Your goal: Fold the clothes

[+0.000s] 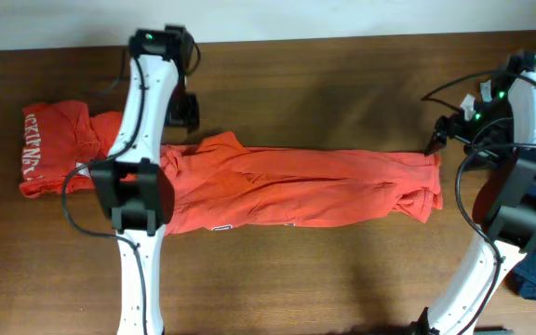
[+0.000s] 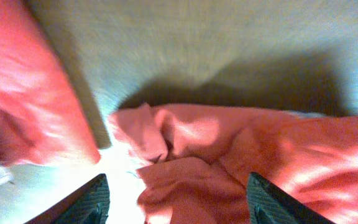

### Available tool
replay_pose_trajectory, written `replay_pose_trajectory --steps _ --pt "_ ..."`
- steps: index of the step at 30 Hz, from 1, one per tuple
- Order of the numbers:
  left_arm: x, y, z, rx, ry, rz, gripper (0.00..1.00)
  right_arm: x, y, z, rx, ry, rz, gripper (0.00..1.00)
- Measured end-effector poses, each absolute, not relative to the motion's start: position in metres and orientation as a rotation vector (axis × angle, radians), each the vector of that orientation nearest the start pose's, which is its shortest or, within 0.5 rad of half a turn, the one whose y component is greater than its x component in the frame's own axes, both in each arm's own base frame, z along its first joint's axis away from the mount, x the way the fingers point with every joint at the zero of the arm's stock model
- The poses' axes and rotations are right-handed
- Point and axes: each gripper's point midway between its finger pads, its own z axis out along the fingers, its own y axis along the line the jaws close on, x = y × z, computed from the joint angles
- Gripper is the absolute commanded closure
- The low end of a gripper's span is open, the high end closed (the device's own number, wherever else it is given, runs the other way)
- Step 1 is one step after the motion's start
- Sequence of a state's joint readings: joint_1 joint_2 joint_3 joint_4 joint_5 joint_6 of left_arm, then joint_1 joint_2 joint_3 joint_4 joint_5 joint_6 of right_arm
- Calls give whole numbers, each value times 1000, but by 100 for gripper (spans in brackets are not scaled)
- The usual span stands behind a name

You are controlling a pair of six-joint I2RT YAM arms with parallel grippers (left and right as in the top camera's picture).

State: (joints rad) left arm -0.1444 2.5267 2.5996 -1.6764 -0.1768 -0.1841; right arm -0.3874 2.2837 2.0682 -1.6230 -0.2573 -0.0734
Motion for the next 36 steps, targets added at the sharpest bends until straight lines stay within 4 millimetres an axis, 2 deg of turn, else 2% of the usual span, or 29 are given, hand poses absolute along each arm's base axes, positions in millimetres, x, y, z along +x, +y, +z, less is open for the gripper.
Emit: replay_pose_trajectory --steps 2,6,7,9,11,14,20,23,25,28,31,34,35,36 --pt "475 -39 136 -70 3033 246 24 372 -104 93 553 3241 522 14" --pt "475 -44 218 -74 2830 139 13 370 -107 95 527 3241 538 13" --pt "472 -45 234 -76 2795 114 7 369 -108 95 527 3240 540 13" --pt "466 -47 256 -70 2748 77 7 367 -112 94 532 3238 544 13" --pt "460 -49 263 -67 2745 57 7 362 -114 91 537 3249 556 13" --pt "460 -50 262 -65 2749 52 7 359 -113 82 536 3261 568 13" --pt "467 -52 264 -65 2720 35 7 357 -112 58 486 3265 573 15" --pt "471 -53 265 -65 2705 31 7 358 -113 44 433 3254 568 20" --pt "472 -53 266 -66 2700 30 7 359 -113 31 406 3245 563 29" --pt "473 -53 266 -66 2697 29 7 347 -106 12 414 3266 602 41" --pt "475 -53 266 -65 2691 27 6 344 -99 7 414 3249 644 53" --pt "476 -53 267 -66 2685 26 6 347 -90 5 426 3196 723 75" --pt "477 -53 267 -66 2684 26 6 348 -88 5 429 3186 736 87" --pt "477 -53 266 -67 2685 26 6 350 -87 4 421 3174 752 92"
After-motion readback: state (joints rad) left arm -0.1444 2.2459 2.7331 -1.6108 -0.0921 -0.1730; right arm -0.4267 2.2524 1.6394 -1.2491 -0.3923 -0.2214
